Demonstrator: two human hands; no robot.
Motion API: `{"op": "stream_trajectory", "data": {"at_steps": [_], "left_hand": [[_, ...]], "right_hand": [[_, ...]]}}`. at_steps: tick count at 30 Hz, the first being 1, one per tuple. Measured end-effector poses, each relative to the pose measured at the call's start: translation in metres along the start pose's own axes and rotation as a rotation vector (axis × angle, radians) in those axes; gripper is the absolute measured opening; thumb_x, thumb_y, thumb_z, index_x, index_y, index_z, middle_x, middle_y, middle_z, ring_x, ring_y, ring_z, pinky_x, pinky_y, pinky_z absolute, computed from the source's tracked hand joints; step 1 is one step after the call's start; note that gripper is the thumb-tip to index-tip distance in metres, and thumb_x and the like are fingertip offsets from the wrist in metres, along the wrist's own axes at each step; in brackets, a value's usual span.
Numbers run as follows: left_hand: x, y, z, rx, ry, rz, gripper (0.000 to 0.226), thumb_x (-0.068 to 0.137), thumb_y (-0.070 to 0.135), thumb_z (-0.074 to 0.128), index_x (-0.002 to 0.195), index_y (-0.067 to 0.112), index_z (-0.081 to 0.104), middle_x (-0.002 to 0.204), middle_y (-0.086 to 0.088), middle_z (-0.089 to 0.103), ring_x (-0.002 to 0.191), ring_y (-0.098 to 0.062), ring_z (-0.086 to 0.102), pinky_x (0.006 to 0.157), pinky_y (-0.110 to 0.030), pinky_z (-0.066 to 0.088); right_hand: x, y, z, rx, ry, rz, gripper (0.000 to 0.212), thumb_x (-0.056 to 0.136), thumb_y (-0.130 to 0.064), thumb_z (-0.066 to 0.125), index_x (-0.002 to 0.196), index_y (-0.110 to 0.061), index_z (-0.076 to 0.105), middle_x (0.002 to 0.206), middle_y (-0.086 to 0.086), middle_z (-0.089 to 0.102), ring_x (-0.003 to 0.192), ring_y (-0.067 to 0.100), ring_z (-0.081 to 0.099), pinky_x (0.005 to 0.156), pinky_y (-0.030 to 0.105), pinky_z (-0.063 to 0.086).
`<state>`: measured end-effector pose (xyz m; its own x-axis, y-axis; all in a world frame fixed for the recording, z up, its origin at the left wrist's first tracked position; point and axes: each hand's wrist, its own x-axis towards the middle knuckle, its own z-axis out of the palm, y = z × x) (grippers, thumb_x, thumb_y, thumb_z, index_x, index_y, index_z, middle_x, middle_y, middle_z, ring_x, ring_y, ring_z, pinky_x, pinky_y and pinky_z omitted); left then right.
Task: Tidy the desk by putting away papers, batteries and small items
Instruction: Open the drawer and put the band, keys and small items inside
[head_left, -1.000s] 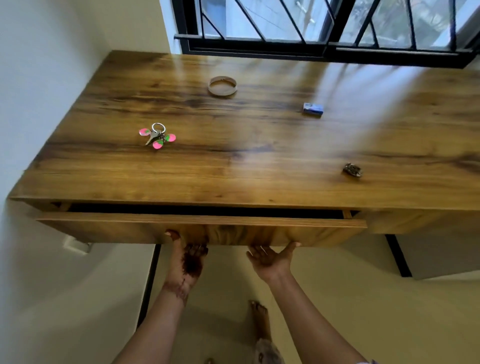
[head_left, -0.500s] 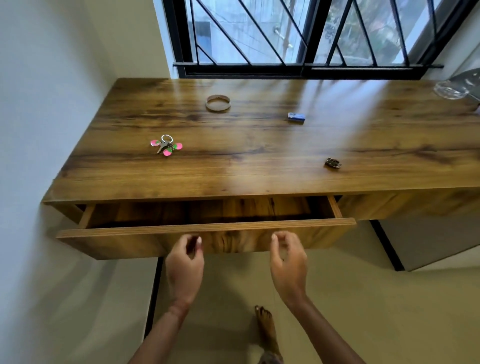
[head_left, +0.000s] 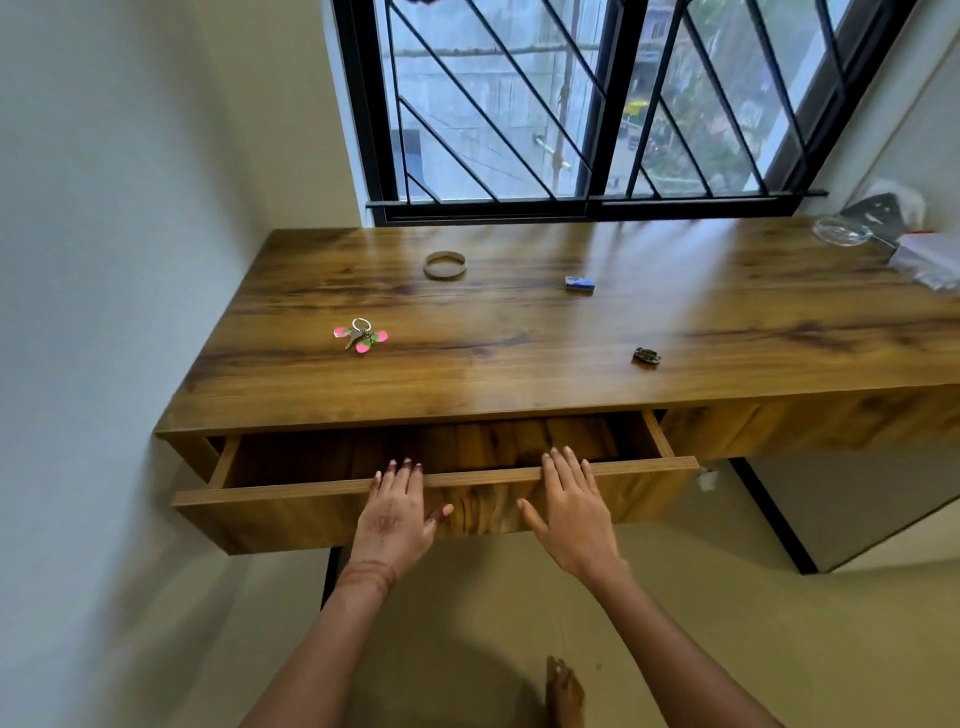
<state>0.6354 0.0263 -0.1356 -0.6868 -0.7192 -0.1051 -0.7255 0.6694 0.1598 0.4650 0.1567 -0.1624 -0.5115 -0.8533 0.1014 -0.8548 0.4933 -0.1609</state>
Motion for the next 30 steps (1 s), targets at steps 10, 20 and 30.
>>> {"op": "stream_trajectory", "data": {"at_steps": [10,20,30], "left_hand": [[-0.060,0.005,0.009,-0.010,-0.004,0.023,0.072,0.095,0.048,0.035,0.148,0.009,0.007,0.158,-0.009,0.006,0.146,-0.022,0.000,0.116,-0.031,-0.001],[-0.126,0.019,0.016,0.007,-0.051,-0.018,0.077,0.093,0.049,0.040,0.148,0.007,0.006,0.158,-0.010,0.006,0.146,-0.023,0.000,0.117,-0.032,0.000],[-0.162,0.028,0.014,-0.051,-0.087,-0.064,0.075,0.092,0.046,0.044,0.148,0.008,0.011,0.158,-0.010,0.010,0.146,-0.023,0.004,0.118,-0.033,0.006]], "right_hand": [[-0.058,-0.003,-0.009,0.033,-0.026,-0.039,0.068,0.093,-0.050,0.036,0.145,-0.009,0.019,0.154,0.009,0.019,0.144,0.022,0.007,0.115,0.036,0.000],[-0.122,-0.009,-0.024,0.035,-0.100,-0.042,0.069,0.093,-0.050,0.036,0.145,-0.007,0.019,0.155,0.010,0.017,0.145,0.021,0.006,0.116,0.035,0.000],[-0.155,-0.014,-0.043,0.030,-0.186,-0.037,0.070,0.093,-0.050,0.039,0.145,-0.008,0.020,0.154,0.010,0.020,0.144,0.023,0.010,0.119,0.037,0.008]]}}
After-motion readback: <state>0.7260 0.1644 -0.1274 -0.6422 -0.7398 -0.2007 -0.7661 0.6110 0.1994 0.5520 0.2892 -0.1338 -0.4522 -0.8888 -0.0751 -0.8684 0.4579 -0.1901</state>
